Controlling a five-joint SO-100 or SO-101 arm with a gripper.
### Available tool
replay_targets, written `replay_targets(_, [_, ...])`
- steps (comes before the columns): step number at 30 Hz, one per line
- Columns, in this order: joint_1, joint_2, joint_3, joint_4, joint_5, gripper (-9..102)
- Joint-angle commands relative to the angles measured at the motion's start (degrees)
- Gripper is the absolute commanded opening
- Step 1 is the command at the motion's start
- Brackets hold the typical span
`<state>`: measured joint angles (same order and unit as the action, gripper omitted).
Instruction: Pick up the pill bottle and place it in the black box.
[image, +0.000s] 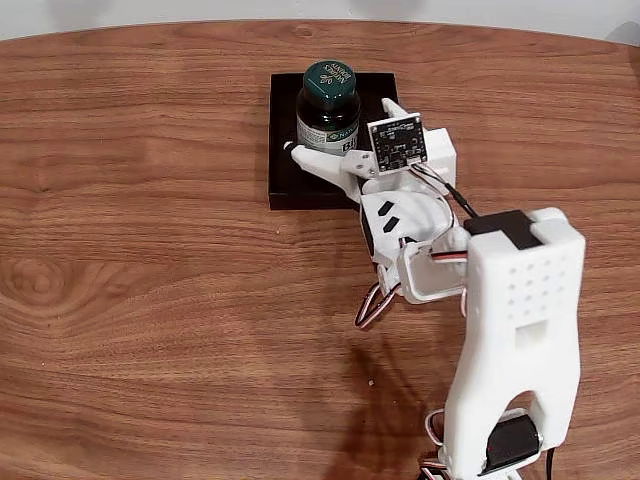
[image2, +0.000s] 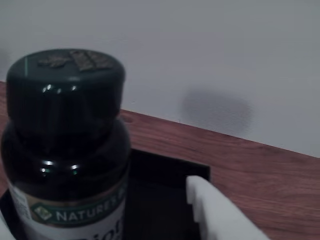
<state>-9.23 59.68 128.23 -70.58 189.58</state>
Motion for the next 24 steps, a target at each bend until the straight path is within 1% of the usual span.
replay_targets(1, [1.0,9.9,1.7,0.8,1.5,48])
replay_targets(7, [2.5,17.6,7.2,4.3,2.9,48])
replay_targets(14, [2.8,31.0,17.5,8.9,2.9,48])
replay_targets(21, [1.8,49.0,27.9,21.8,1.6,44])
replay_targets(24, [1.3,56.4,30.1,29.3,1.1,42])
